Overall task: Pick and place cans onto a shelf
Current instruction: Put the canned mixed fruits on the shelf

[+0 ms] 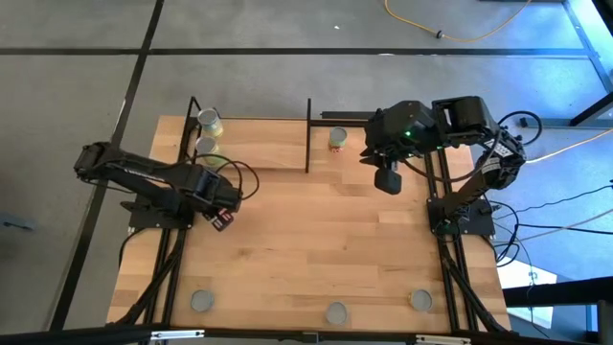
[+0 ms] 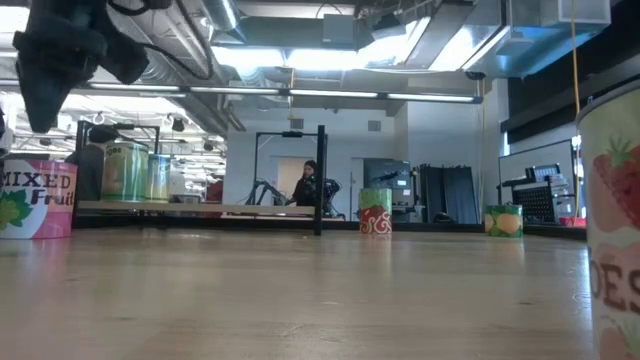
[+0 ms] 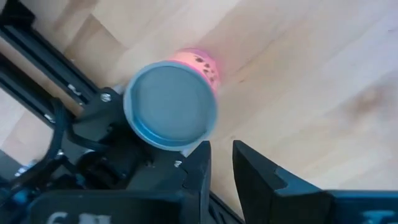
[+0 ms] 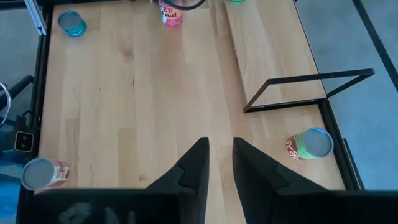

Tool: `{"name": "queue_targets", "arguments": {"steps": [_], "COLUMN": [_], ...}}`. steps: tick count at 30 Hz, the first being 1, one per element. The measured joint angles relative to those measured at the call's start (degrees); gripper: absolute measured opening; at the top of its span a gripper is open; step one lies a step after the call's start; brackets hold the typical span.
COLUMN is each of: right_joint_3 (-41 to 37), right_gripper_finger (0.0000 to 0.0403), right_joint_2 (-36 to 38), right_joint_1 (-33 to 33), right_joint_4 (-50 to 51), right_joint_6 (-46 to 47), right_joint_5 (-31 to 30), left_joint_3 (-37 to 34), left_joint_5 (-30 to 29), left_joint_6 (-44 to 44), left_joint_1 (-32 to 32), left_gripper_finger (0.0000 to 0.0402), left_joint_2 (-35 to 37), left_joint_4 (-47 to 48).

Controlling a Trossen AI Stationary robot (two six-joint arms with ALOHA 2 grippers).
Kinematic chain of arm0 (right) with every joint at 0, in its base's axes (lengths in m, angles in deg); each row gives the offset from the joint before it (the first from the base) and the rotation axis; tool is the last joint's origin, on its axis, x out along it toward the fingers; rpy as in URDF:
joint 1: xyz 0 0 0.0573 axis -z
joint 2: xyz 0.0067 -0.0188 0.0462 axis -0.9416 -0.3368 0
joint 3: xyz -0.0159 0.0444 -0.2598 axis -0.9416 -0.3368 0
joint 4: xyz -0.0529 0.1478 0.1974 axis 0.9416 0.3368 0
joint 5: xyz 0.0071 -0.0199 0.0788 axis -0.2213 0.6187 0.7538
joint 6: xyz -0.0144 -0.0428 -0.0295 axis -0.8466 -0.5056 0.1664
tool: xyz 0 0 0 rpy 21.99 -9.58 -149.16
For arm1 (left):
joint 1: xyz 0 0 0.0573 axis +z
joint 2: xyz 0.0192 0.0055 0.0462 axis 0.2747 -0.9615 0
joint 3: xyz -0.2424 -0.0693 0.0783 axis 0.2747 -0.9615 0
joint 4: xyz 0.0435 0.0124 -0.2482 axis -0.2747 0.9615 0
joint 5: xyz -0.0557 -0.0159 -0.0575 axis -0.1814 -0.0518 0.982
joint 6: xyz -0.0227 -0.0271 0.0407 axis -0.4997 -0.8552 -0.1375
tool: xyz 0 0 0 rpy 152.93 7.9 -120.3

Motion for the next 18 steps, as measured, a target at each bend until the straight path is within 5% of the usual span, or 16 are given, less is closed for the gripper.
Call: {"name": "queue_targets", "arguments": {"steps": [18], "right_joint_3": [0.0], "right_gripper_finger": [0.0073], "right_joint_2": [0.0], "right_joint_1": [0.0], "right_joint_4": [0.0], "right_joint_6": [0.0], "right_joint_5": [0.0], "left_joint_3": [-5.3], "left_joint_5": [-0.9], "left_joint_6": [3.3], "left_joint_1": [0.0], "left_gripper_finger": [0.0057], "left_joint_2": [-0.1], "left_joint_4": [-5.5]}}
